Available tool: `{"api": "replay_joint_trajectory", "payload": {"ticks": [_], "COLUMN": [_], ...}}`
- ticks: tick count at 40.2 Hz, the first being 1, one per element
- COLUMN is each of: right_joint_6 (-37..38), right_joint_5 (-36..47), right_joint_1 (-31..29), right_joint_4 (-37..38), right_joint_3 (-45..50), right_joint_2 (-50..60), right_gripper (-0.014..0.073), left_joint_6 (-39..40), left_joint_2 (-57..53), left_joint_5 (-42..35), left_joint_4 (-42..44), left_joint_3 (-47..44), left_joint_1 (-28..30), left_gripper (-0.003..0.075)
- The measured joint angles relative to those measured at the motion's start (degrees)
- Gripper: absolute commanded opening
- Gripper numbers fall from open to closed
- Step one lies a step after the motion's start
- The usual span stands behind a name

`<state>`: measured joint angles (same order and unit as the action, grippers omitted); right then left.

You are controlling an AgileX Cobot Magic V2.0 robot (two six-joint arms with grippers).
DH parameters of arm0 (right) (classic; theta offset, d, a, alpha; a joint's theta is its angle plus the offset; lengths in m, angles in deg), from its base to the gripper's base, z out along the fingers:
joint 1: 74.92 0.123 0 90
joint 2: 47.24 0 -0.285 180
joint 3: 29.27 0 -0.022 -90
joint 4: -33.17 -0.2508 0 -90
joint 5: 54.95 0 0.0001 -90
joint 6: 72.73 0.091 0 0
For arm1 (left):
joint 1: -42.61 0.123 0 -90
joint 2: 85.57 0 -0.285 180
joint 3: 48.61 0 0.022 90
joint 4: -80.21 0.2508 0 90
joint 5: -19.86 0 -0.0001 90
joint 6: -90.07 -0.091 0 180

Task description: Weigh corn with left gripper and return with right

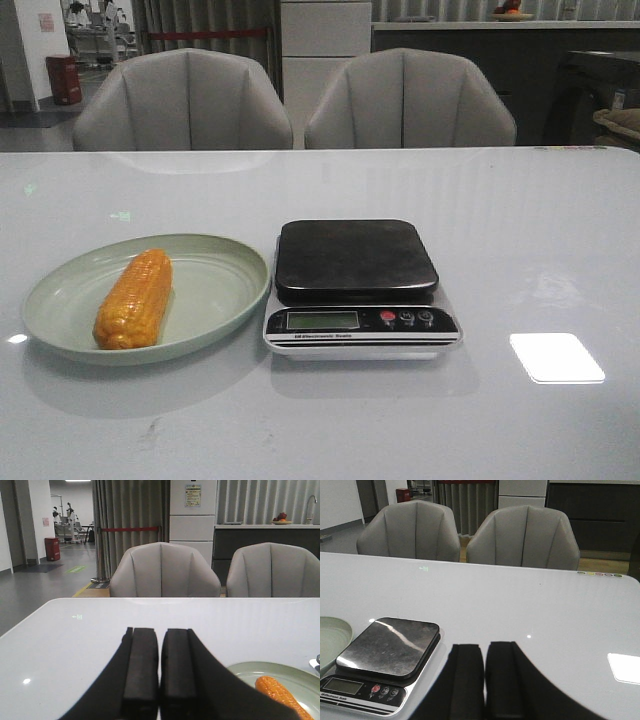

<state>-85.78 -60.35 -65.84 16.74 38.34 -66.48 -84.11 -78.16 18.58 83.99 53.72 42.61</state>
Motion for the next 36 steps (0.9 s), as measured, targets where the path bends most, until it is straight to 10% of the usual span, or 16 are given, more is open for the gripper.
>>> {"api": "replay_joint_trajectory", "payload": {"ticks": [36], "right_joint_6": [18.4], "right_joint_5": [4.7], "right_joint_1": [-5.4], "right_joint_4": [18.1], "right_joint_3": [11.1], "right_joint_2": [11.7], "right_gripper": [0.0187], "left_joint_6": [0.0], "left_joint_2": [0.0], "left_joint_5": [0.0], "left_joint_4": [0.0], "left_joint_3": [0.0], "left_joint_1": [0.0], "left_gripper": [0.0114]}}
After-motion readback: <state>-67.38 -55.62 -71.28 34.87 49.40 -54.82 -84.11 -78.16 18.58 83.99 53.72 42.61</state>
